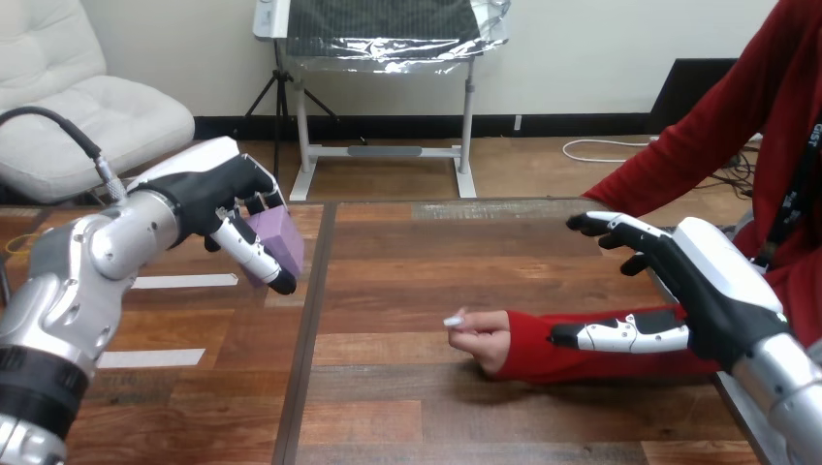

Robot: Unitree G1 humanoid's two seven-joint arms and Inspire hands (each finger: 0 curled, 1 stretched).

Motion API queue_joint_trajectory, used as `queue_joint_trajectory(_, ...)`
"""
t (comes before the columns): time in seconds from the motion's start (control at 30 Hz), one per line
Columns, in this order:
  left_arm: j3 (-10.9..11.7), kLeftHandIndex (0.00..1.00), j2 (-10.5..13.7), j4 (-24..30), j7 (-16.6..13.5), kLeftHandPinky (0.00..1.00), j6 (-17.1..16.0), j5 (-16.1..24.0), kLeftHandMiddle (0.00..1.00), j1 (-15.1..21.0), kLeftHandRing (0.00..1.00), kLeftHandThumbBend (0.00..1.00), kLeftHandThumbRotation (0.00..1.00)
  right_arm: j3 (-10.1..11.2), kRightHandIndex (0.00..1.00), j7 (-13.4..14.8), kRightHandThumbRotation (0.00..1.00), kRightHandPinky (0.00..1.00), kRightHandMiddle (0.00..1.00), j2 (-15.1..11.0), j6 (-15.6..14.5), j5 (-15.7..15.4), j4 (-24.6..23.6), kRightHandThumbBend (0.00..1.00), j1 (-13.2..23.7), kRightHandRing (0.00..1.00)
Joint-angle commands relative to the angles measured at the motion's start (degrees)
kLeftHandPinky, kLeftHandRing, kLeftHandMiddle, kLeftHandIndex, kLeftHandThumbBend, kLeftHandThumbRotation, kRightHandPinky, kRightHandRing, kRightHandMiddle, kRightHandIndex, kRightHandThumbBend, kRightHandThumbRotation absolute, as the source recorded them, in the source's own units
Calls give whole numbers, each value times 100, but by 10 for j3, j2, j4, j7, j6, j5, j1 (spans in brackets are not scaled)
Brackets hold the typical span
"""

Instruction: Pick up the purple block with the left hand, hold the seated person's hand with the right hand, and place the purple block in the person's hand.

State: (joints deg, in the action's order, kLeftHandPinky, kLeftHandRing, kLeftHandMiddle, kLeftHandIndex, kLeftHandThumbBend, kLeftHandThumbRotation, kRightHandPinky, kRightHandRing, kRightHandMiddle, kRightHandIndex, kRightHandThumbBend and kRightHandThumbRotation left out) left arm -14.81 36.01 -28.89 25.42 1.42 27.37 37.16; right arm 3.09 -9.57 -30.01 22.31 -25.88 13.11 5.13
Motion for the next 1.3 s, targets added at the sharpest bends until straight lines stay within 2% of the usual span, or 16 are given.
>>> queue_joint_trajectory(0.0,27,41,23,75,2,21,5,-6,34,10,26,79,0,-31,86,-5,50,71,86,-21,-2,-23,29,100,80,84)
queue_joint_trajectory(0.33,39,40,24,111,12,18,7,-14,32,-4,24,81,0,-71,87,2,46,75,88,-27,-2,-57,95,100,116,86)
queue_joint_trajectory(0.77,49,39,20,131,16,15,12,-23,29,-11,22,83,0,-132,87,31,44,82,89,-33,30,-110,201,100,177,88)
queue_joint_trajectory(1.13,50,39,22,138,18,16,12,-31,30,-13,23,83,0,-171,85,48,42,82,87,-31,65,-132,289,100,225,86)
queue_joint_trajectory(1.27,51,39,22,138,18,16,10,-32,31,-14,23,83,0,-185,84,43,40,79,86,-29,70,-136,315,100,241,85)
